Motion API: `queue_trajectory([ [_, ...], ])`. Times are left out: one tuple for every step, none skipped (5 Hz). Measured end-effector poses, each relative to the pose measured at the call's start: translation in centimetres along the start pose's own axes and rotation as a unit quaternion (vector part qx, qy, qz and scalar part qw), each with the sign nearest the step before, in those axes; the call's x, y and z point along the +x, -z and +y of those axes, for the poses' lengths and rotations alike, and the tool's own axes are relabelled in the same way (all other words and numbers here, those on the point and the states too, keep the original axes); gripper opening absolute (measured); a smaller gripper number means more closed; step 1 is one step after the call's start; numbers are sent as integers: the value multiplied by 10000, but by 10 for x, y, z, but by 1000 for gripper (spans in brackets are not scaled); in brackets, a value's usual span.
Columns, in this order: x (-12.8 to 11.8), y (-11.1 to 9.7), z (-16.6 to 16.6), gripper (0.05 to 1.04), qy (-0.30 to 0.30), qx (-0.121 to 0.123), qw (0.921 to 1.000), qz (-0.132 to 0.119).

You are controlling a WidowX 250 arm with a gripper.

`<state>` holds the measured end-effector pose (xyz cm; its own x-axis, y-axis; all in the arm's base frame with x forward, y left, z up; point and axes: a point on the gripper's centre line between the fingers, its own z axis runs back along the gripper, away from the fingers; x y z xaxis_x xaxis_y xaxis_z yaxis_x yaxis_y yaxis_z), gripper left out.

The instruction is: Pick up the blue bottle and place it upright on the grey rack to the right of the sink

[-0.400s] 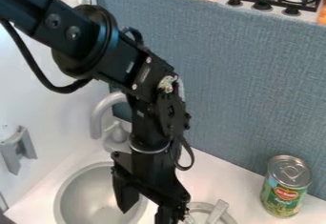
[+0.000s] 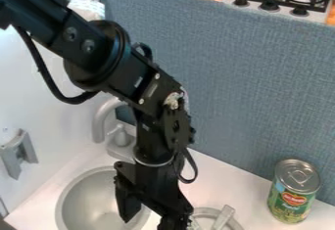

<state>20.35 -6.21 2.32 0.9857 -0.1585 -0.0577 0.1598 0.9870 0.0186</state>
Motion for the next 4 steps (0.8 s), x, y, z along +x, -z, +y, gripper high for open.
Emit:
queue_trajectory([
  [3, 10, 2, 1003, 10, 95, 10000, 23],
  [3, 22, 3, 1003, -27, 176, 9996, 234],
  [1, 31, 4, 1003, -90, 200, 9990, 400],
  [0, 42, 5, 1003, -143, 236, 9982, 533],
])
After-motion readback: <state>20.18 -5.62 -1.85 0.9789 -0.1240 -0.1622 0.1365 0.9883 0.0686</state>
